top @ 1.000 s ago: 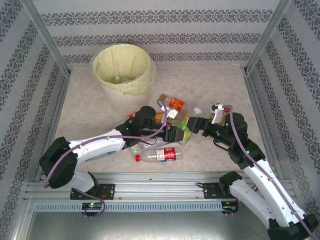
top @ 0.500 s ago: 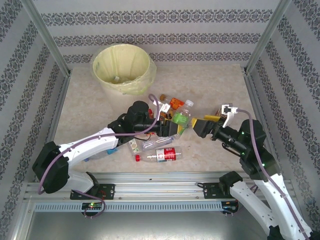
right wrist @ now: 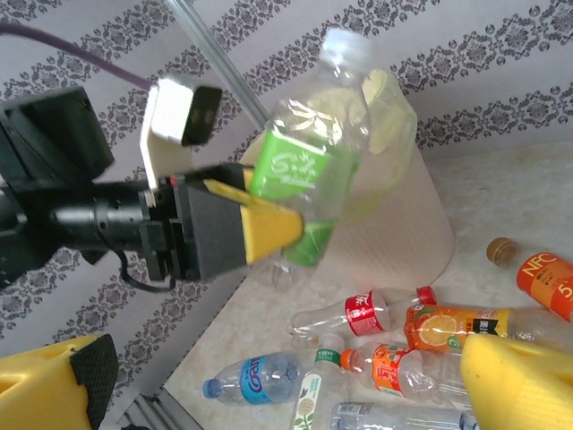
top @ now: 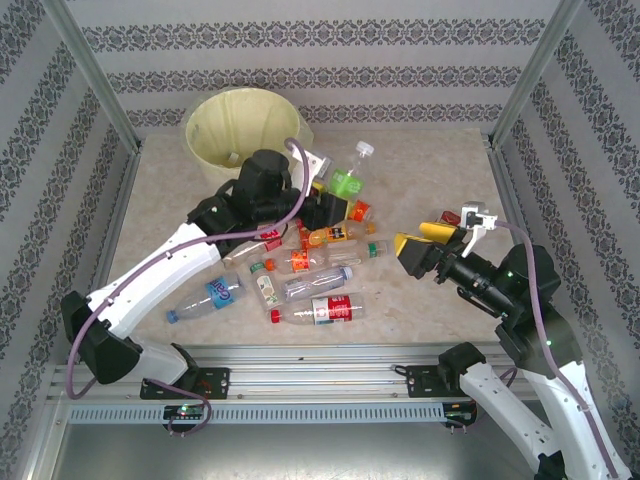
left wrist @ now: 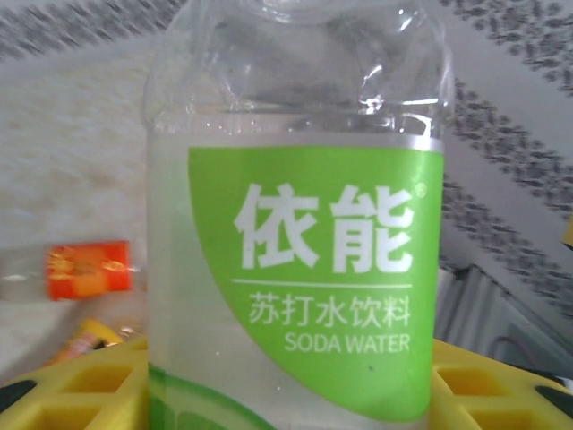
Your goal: Put the plastic bottles in the bin
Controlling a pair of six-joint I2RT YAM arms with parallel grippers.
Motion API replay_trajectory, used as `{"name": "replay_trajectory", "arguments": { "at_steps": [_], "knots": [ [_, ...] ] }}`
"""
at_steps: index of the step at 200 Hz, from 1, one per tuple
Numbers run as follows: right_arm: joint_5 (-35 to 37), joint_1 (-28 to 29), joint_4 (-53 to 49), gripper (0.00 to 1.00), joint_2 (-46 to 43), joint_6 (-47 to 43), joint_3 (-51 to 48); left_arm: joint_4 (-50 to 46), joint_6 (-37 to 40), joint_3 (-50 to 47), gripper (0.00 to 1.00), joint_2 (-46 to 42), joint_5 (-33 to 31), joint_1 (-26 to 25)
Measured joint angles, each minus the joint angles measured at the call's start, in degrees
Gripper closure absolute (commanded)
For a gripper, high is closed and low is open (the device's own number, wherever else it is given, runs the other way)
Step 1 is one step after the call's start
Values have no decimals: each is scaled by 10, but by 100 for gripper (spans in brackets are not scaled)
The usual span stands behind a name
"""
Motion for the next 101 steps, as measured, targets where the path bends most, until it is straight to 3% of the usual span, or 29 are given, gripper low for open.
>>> {"name": "replay_trajectory", "arguments": {
  "at_steps": [54, 101],
  "knots": [
    [7, 0, -10, 2, 0, -12, 6, -136, 116, 137, 47, 73, -156, 15],
    [1, 0, -7, 2, -1, -17, 11, -196, 166, 215, 47, 115, -231, 61]
  ]
}}
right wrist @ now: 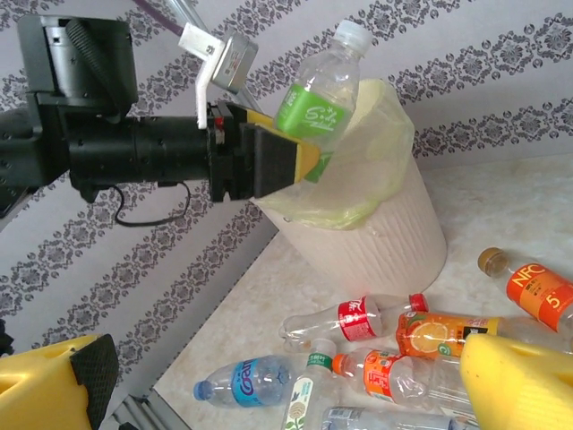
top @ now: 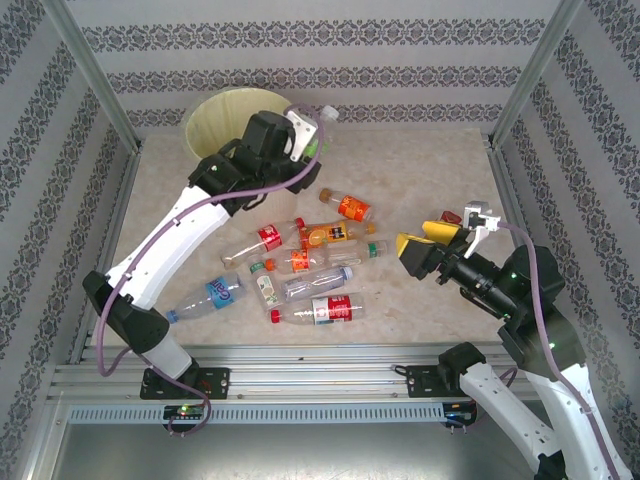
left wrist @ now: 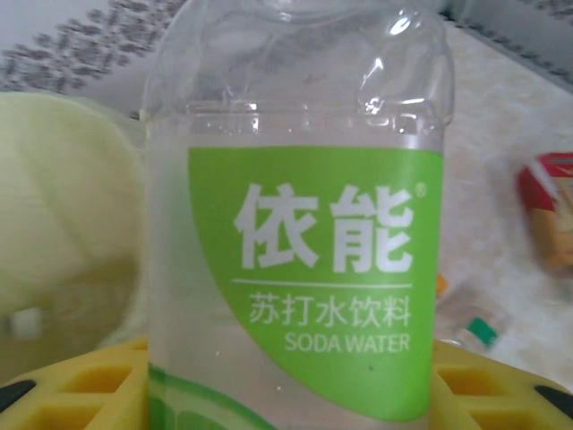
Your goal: Put the plastic bottles in the bin
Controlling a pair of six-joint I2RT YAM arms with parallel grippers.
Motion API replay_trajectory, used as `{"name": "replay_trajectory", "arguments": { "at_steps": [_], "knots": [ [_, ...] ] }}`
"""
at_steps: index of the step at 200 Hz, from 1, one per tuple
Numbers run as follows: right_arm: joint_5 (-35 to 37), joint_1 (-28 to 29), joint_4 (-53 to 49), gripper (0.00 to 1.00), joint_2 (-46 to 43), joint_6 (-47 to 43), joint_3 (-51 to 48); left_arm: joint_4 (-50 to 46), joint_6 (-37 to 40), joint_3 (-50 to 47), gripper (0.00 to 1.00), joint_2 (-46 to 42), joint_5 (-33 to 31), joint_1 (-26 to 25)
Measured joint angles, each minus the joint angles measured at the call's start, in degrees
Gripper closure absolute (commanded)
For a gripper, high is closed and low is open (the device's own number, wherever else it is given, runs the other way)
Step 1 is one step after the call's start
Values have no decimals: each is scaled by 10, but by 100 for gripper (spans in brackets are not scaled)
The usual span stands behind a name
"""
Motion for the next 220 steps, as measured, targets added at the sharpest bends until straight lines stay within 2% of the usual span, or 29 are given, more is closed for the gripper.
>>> {"name": "replay_trajectory", "arguments": {
  "at_steps": [56, 118, 162, 220],
  "knots": [
    [-19, 0, 33, 2, -2, -11, 16, -34, 13, 111, 47, 41, -34, 72],
    [-23, 0, 51, 2, -1, -16, 46, -69, 20, 191, 46, 122, -37, 114],
    [-23, 0, 43, 2, 0, -19, 46, -100, 18, 216, 45, 171, -23, 144],
    [-22, 0, 38, 2, 5, -18, 46, -150, -12, 223, 39, 195, 12, 173]
  ]
}}
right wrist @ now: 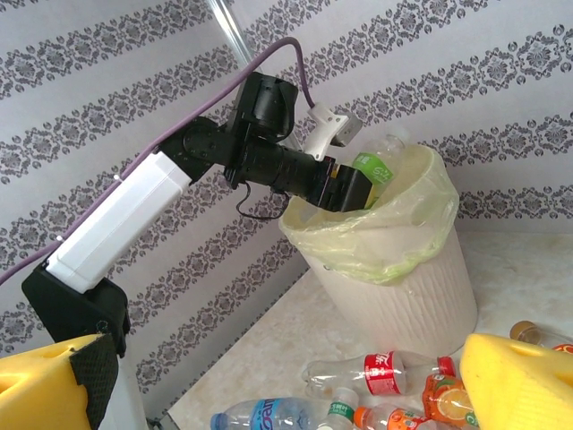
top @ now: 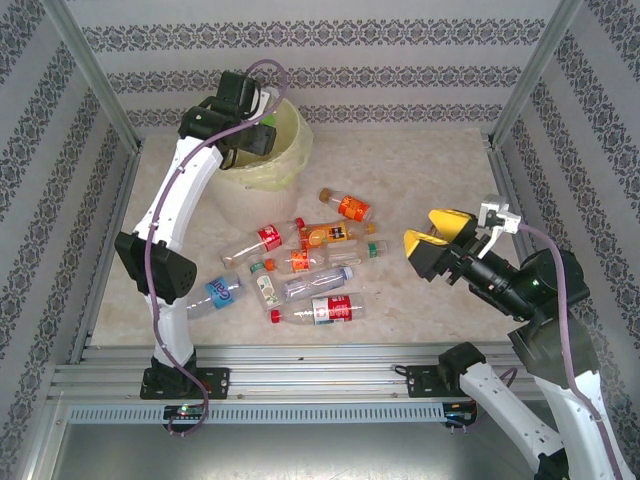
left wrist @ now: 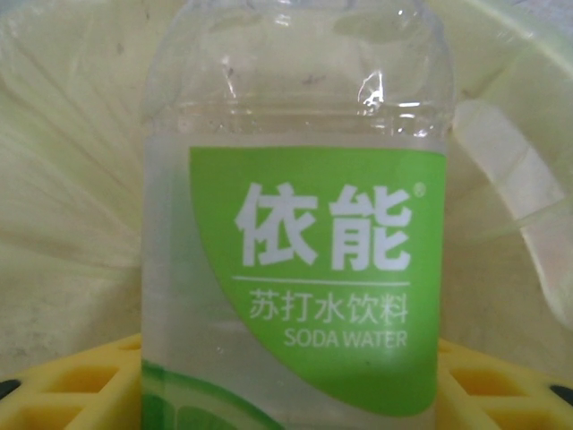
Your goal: Put the plastic bottles in the bin
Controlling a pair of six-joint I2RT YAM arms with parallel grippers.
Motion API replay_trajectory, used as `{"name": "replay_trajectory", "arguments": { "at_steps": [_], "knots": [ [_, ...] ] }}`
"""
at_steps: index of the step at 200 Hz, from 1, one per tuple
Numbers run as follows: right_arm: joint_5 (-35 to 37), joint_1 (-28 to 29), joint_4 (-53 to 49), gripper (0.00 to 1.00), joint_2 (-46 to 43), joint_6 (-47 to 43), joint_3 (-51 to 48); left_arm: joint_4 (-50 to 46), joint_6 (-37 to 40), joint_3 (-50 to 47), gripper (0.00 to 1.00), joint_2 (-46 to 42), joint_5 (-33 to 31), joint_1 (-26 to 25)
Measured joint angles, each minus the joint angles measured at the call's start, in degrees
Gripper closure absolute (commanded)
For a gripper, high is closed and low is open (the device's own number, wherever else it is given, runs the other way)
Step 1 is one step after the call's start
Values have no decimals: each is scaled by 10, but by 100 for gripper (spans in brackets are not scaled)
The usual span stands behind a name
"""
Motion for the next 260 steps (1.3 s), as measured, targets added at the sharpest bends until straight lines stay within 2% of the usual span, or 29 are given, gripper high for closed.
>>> {"name": "replay_trajectory", "arguments": {
  "at_steps": [48, 135, 144, 201, 234, 260],
  "knots": [
    [0, 0, -1, 2, 6, 8, -9, -19, -17, -7, 29, 0, 23, 0],
    [12, 0, -15, 2, 14, 43, -37, -19, -31, -17, 3, -26, 34, 4],
    [17, 0, -19, 2, 15, 50, -42, -16, -32, -23, 0, -39, 38, 4],
    [50, 0, -61, 3, 20, 85, -90, 39, -33, -119, 0, -175, 79, 4],
    [81, 0, -88, 4, 27, 119, -110, 98, -33, -229, 0, -274, 145, 2],
    [104, 0, -93, 5, 35, 162, -139, 150, -37, -324, 0, -347, 227, -8]
  ]
}}
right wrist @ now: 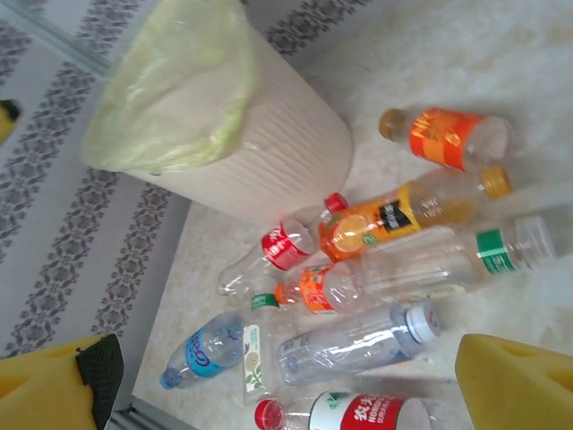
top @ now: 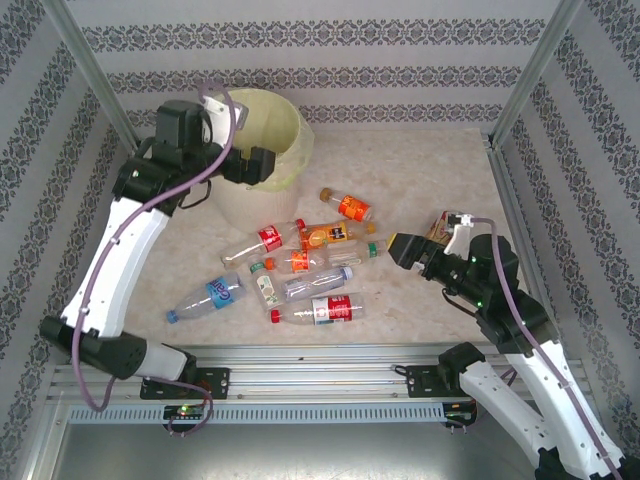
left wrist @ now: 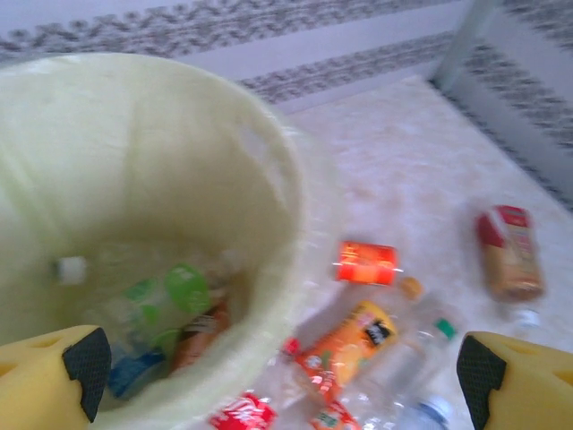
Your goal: Put the plastic bottles in the bin
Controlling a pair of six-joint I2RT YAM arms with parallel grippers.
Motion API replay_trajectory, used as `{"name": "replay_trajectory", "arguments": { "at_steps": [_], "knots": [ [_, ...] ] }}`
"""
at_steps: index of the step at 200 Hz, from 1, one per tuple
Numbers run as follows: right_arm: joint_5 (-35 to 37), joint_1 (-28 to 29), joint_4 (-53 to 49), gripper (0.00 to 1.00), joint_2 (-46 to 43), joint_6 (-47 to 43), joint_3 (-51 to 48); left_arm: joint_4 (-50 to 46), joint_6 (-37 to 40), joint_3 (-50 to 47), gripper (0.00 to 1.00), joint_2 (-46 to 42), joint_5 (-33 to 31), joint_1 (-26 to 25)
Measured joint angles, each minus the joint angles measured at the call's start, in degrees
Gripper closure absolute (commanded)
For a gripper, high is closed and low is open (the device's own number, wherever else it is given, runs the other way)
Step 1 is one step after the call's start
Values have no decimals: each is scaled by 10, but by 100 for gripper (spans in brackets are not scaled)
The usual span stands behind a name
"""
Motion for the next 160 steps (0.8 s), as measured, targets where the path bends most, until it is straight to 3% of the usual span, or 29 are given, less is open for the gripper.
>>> {"name": "replay_trajectory", "arguments": {
  "at_steps": [38, 66, 108, 160],
  "knots": [
    [22, 0, 6, 5, 19, 57, -45, 99, -17, -134, 0, -78, 99, -33],
    [30, 0, 19, 5, 41, 87, -56, 158, -29, -210, 0, -102, 121, -66],
    [37, 0, 79, 5, 85, 145, -84, 246, -40, -320, 0, -113, 112, -130],
    [65, 0, 146, 8, 142, 219, -133, 319, -44, -394, 0, -108, 41, -201]
  ]
}}
